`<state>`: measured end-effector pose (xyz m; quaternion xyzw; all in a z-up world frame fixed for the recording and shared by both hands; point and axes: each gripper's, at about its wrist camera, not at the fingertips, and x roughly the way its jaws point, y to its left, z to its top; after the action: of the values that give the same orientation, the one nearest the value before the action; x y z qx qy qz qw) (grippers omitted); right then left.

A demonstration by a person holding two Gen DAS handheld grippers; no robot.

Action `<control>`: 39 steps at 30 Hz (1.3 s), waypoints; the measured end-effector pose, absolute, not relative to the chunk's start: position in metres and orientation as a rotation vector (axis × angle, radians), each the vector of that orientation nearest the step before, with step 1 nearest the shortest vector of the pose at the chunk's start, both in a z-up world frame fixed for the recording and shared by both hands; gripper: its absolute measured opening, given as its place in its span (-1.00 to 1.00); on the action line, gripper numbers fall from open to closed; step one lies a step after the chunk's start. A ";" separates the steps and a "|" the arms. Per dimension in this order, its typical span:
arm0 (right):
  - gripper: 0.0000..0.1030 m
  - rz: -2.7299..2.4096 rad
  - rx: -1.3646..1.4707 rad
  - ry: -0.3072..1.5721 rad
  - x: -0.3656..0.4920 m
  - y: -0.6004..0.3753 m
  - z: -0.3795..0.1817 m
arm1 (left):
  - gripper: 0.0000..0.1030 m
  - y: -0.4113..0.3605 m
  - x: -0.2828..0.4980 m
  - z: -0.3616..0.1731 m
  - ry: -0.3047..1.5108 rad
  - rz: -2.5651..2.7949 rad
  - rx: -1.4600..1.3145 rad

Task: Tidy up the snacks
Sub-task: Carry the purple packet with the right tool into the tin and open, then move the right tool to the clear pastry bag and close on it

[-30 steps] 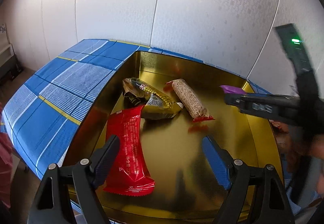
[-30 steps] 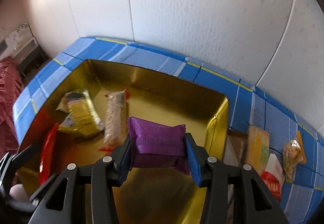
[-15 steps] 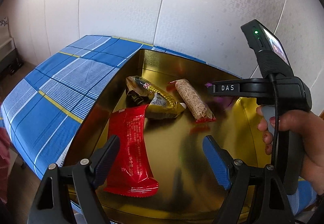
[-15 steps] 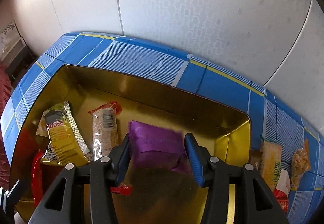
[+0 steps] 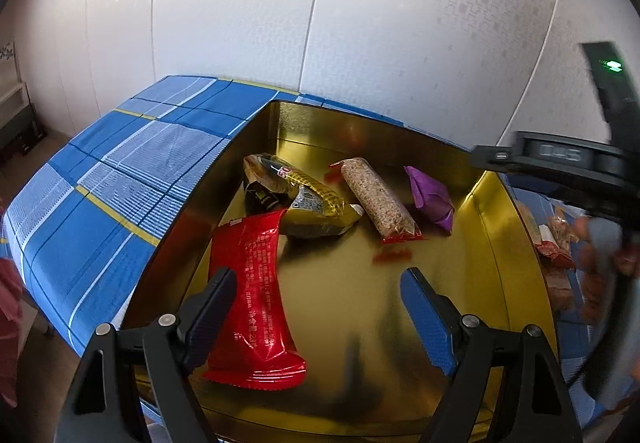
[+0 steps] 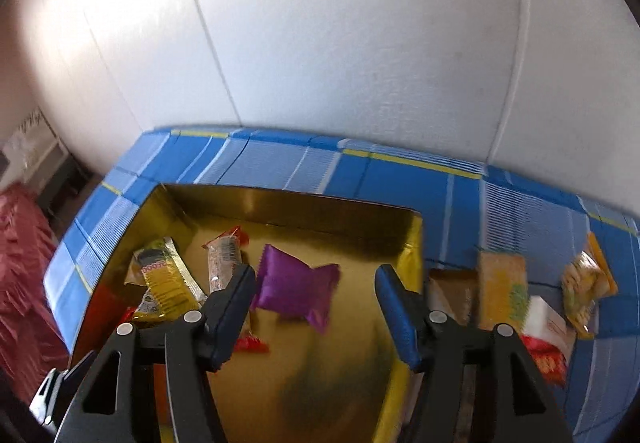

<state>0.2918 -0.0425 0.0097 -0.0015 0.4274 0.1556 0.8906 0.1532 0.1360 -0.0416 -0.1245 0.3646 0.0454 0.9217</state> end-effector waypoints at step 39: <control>0.38 0.158 0.102 0.900 0.223 -0.198 -0.035 | 0.91 0.034 0.135 -0.024 0.638 -0.127 -0.040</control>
<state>0.2228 -0.1976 -0.0349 0.0493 0.4344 0.0763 0.8961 0.1347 0.0344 -0.0237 -0.0195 0.3136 -0.0625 0.9473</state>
